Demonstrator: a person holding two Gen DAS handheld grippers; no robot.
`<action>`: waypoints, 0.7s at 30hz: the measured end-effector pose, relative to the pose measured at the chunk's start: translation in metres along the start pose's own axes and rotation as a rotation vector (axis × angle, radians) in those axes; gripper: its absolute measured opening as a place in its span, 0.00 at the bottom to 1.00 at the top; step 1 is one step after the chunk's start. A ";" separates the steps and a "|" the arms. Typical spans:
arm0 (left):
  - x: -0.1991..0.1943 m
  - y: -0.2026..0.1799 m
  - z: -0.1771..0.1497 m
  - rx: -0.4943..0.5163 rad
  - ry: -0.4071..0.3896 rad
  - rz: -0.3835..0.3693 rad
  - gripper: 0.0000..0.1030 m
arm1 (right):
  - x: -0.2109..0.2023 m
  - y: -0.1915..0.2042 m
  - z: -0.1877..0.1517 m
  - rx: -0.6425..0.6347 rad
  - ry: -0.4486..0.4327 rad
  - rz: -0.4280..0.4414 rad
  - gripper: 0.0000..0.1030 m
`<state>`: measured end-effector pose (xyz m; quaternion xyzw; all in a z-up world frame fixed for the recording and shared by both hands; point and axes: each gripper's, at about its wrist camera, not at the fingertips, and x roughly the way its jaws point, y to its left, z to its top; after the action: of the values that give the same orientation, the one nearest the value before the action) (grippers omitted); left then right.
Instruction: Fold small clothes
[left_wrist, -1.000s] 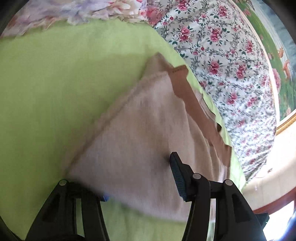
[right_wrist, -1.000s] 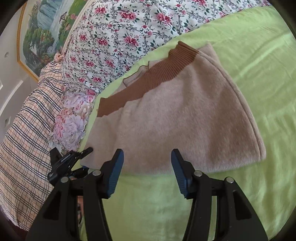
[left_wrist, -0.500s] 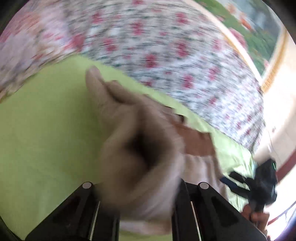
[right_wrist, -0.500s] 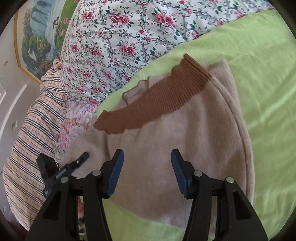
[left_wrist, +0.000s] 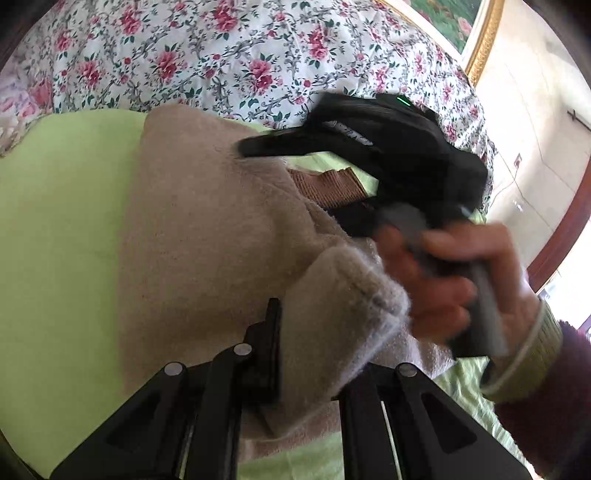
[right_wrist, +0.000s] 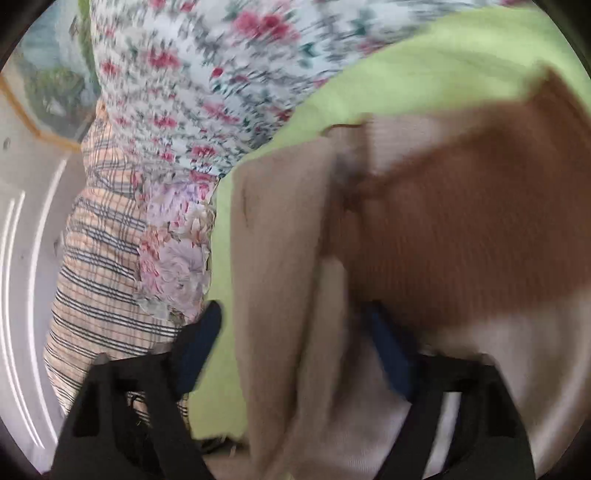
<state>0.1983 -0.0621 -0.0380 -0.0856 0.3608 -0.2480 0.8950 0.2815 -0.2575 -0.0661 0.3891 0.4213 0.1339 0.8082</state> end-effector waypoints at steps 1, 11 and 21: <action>-0.001 -0.001 0.001 0.005 0.001 -0.002 0.08 | 0.007 0.005 0.003 -0.020 0.010 -0.018 0.36; 0.001 -0.062 0.009 0.063 0.003 -0.181 0.08 | -0.104 0.025 -0.013 -0.246 -0.171 -0.171 0.17; 0.070 -0.106 -0.031 0.105 0.158 -0.199 0.09 | -0.133 -0.075 -0.039 -0.083 -0.186 -0.281 0.17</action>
<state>0.1795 -0.1887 -0.0678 -0.0543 0.4064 -0.3603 0.8379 0.1610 -0.3594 -0.0581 0.3036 0.3892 0.0004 0.8697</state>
